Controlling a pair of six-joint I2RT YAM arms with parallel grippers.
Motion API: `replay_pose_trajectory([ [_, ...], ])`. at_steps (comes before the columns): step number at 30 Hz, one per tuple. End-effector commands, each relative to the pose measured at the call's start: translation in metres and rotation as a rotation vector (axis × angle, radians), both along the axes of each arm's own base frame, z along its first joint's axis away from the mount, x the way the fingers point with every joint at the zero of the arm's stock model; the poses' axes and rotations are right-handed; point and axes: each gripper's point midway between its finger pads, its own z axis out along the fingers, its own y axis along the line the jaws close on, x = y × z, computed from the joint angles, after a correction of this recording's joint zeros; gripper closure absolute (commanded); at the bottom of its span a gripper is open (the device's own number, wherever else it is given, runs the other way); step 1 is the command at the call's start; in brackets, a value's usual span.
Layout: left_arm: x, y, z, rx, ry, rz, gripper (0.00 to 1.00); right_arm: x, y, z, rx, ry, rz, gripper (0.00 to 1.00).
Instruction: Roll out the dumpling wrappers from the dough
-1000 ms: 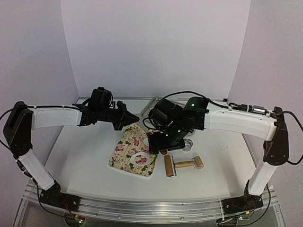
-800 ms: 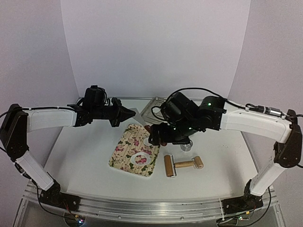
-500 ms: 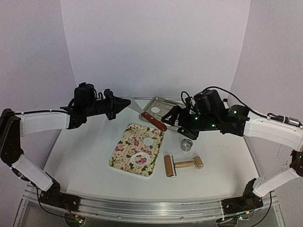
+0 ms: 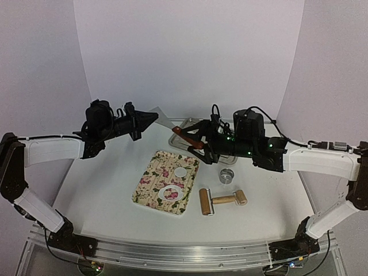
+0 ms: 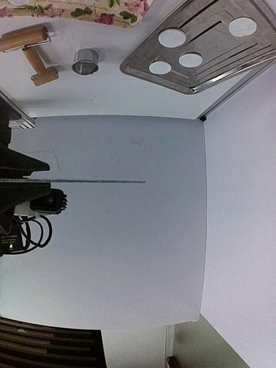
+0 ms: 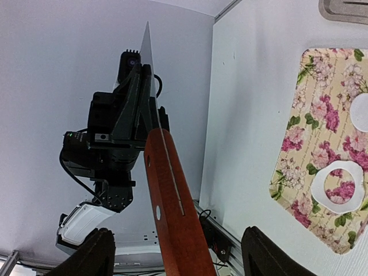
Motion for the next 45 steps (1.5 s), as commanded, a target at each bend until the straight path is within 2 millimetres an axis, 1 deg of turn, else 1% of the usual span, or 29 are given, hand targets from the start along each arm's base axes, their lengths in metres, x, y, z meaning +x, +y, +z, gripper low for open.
replay_pose_trajectory([
  [1, -0.01, 0.01, 0.033, -0.074, -0.085, 0.0, 1.0, 0.0, 0.003, 0.029, 0.103, -0.04, -0.003, 0.29],
  [4, -0.014, 0.012, 0.031, -0.073, -0.084, -0.002, 1.0, 0.003, -0.001, 0.03, 0.103, -0.043, -0.028, 0.35],
  [9, -0.017, 0.015, 0.025, -0.067, -0.072, 0.004, 1.0, 0.004, 0.004, 0.034, 0.11, -0.05, -0.012, 0.46],
  [12, -0.016, 0.017, 0.024, -0.062, -0.07, 0.018, 1.0, 0.004, 0.01, 0.037, 0.117, -0.047, 0.008, 0.46],
  [15, -0.014, 0.02, 0.024, -0.061, -0.062, 0.045, 1.0, 0.003, 0.014, 0.036, 0.119, -0.04, 0.024, 0.42],
  [17, -0.011, 0.023, 0.023, -0.057, -0.055, 0.068, 1.0, 0.003, 0.014, 0.035, 0.119, -0.034, 0.025, 0.43],
  [19, -0.01, 0.026, 0.021, -0.053, -0.045, 0.091, 1.0, 0.002, 0.015, 0.035, 0.119, -0.032, 0.031, 0.46],
  [21, -0.01, 0.029, 0.019, -0.047, -0.036, 0.108, 1.0, 0.001, 0.015, 0.036, 0.121, -0.037, 0.037, 0.52],
  [25, -0.011, 0.031, 0.013, -0.036, -0.021, 0.11, 1.0, 0.0, 0.014, 0.039, 0.123, -0.046, 0.034, 0.74],
  [27, -0.011, 0.029, 0.01, -0.028, -0.018, 0.095, 1.0, 0.001, 0.011, 0.037, 0.12, -0.047, 0.018, 0.86],
  [30, -0.014, 0.023, 0.004, 0.02, -0.024, 0.053, 0.98, 0.002, 0.005, 0.035, 0.108, -0.052, -0.006, 0.99],
  [31, -0.014, 0.022, 0.001, 0.043, -0.026, 0.042, 0.95, 0.002, 0.002, 0.033, 0.094, -0.05, -0.015, 1.0],
  [33, -0.016, 0.019, -0.005, 0.102, -0.049, 0.007, 0.78, 0.002, -0.006, 0.029, 0.052, -0.051, -0.04, 1.0],
  [34, -0.017, 0.019, -0.014, 0.155, -0.033, -0.006, 0.62, 0.003, -0.012, 0.025, 0.017, -0.043, -0.06, 1.0],
  [35, -0.018, 0.02, -0.021, 0.2, -0.029, -0.017, 0.51, 0.004, -0.02, 0.017, -0.035, -0.029, -0.088, 1.0],
  [37, -0.019, 0.026, -0.039, 0.325, -0.019, -0.032, 0.32, 0.002, -0.039, -0.001, -0.159, 0.023, -0.138, 1.0],
  [38, -0.021, 0.03, -0.051, 0.393, -0.005, -0.045, 0.24, 0.0, -0.048, -0.01, -0.219, 0.05, -0.156, 1.0],
  [39, -0.024, 0.035, -0.064, 0.453, 0.011, -0.063, 0.18, -0.002, -0.055, -0.017, -0.277, 0.075, -0.165, 1.0],
  [40, -0.026, 0.04, -0.075, 0.499, 0.022, -0.085, 0.16, -0.006, -0.064, -0.025, -0.346, 0.107, -0.166, 1.0],
  [41, -0.03, 0.045, -0.091, 0.545, 0.056, -0.106, 0.14, -0.009, -0.069, -0.034, -0.399, 0.14, -0.166, 1.0],
  [43, -0.036, 0.053, -0.113, 0.628, 0.07, -0.134, 0.13, -0.016, -0.078, -0.048, -0.468, 0.204, -0.155, 1.0],
  [45, -0.038, 0.062, -0.132, 0.734, 0.053, -0.159, 0.13, -0.02, -0.082, -0.059, -0.477, 0.256, -0.157, 1.0],
])
